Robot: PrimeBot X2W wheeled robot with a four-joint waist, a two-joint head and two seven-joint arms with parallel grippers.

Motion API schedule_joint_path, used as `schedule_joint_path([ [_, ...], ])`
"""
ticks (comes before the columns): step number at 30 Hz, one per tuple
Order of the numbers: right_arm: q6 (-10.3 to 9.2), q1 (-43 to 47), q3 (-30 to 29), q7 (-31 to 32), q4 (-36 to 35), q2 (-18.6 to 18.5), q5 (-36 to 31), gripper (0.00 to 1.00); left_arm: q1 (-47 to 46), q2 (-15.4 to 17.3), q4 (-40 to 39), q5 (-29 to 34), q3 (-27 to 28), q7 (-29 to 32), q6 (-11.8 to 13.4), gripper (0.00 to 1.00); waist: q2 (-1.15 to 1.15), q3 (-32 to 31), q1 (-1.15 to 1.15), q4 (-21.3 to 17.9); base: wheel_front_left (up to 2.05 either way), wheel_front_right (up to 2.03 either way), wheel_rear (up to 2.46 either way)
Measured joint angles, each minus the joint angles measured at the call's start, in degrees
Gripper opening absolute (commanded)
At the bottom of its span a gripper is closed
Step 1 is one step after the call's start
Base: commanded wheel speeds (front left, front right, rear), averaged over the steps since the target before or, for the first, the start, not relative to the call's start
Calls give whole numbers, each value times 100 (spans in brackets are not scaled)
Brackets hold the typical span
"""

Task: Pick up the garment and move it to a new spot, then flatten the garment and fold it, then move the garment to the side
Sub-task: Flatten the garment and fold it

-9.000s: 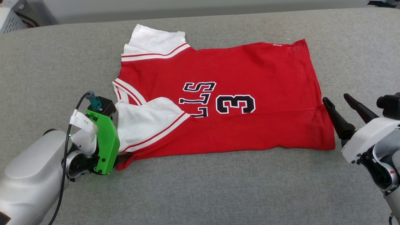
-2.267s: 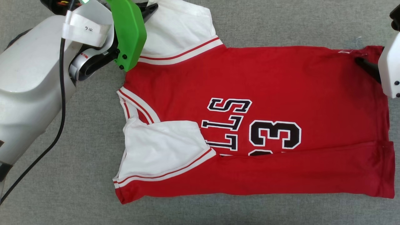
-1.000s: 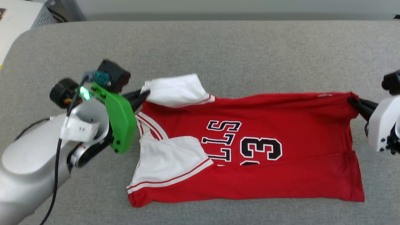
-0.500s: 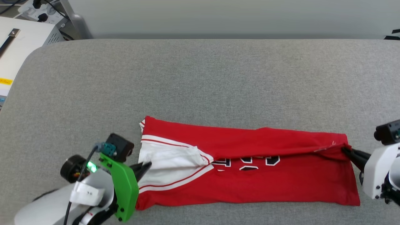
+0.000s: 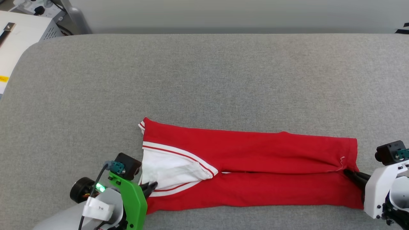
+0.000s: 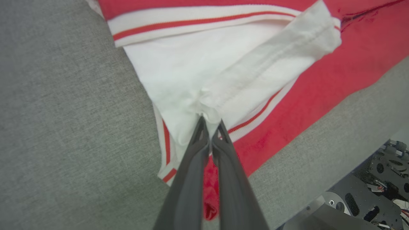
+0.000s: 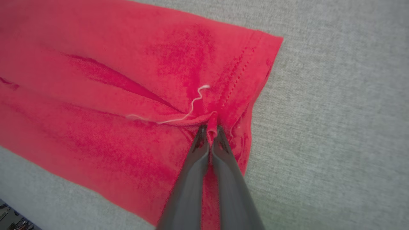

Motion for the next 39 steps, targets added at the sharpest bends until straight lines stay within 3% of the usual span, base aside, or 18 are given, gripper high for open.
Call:
schedule_joint_path([
  [1,0,1,-21,-63,0,24,-20,100,4,-8,49,8,19,-92,11,100,0,-18,0,-4,0,0,0],
  [6,0,69,-133,-338,-276,42,-169,100,109,11,126,221,125,-691,230,100,0,-160,0,-30,0,0,0],
  [14,0,624,-839,-383,-1289,-288,-218,100,507,69,-41,391,651,-1878,1028,100,0,-447,0,-71,0,0,0],
  [19,-1,878,-1561,-191,-1736,-386,-292,100,761,-12,-80,648,1212,-2129,1516,100,0,-531,0,-87,0,0,0],
  [24,-1,973,-2212,391,-1785,-423,-327,100,1212,-403,-288,1421,2240,-2134,1805,100,0,-516,0,-53,0,0,0],
  [30,-1,981,-2531,1514,-1480,-376,74,100,1932,-1009,-394,2354,3300,-2134,1827,100,0,-453,0,36,0,0,0],
  [39,-1,858,-2564,2332,-787,-87,283,100,2479,-1900,-423,3437,4431,-2134,1296,100,0,-208,0,258,0,0,0],
])
